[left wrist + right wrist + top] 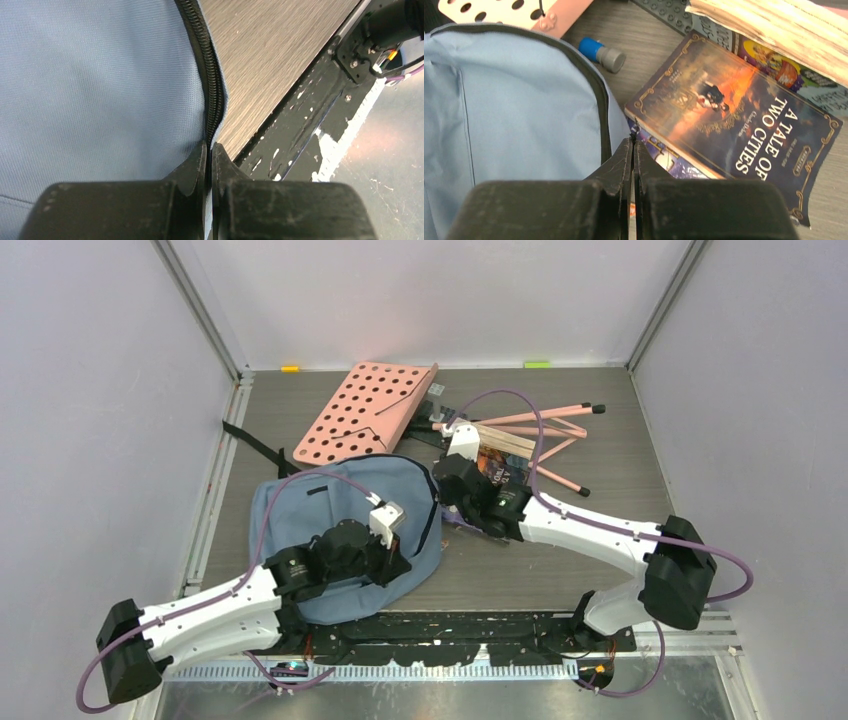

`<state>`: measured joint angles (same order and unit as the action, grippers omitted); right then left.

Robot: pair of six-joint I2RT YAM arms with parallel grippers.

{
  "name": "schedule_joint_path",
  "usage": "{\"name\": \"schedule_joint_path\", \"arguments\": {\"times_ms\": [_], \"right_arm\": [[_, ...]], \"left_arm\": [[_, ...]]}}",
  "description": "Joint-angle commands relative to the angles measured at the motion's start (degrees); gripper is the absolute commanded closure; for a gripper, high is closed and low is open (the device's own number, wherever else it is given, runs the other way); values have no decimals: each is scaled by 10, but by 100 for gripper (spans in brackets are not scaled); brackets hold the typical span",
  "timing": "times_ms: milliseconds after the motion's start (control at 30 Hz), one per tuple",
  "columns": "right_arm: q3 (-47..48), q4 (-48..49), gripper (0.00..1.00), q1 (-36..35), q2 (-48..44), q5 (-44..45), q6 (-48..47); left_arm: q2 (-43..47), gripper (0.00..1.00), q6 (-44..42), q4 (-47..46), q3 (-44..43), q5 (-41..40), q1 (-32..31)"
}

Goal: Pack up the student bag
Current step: Unzip the student bag at the center of the board.

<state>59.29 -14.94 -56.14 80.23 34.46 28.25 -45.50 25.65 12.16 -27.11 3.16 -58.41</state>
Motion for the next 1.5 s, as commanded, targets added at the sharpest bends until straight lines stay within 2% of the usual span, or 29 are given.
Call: {"name": "schedule_joint_path", "arguments": {"times_ms": [0, 267, 367, 433, 467, 600, 733, 867, 1233, 1467], "right_arm": [[50, 68, 100, 31, 20, 9, -35], [46, 50, 99, 33, 30, -85, -17], [33, 49, 99, 31, 29, -125, -10], [28, 48, 99, 26, 30, -144, -9], [27, 47, 99, 23, 31, -148, -8], [24, 40, 99, 6, 28, -144, -6], [21, 39, 99, -1, 18, -139, -1], [17, 40, 99, -4, 6, -135, 3], [1, 35, 99, -5, -22, -107, 11], [-2, 37, 99, -5, -24, -101, 13]], "left_arm": [[14, 100, 14, 130, -24, -8, -7], [39, 100, 49, 168, -33, -6, -8], [44, 80, 60, 161, -54, -26, -8], [42, 61, 69, 155, -74, -50, -8], [39, 56, 74, 149, -85, -61, -8], [22, 40, 90, 123, -117, -103, -8], [-3, 29, 98, 101, -137, -168, -7], [-35, 24, 110, 63, -141, -195, -7], [-110, 14, 136, -39, -122, -172, -7], [-171, 14, 120, -44, -138, -188, -8]]}}
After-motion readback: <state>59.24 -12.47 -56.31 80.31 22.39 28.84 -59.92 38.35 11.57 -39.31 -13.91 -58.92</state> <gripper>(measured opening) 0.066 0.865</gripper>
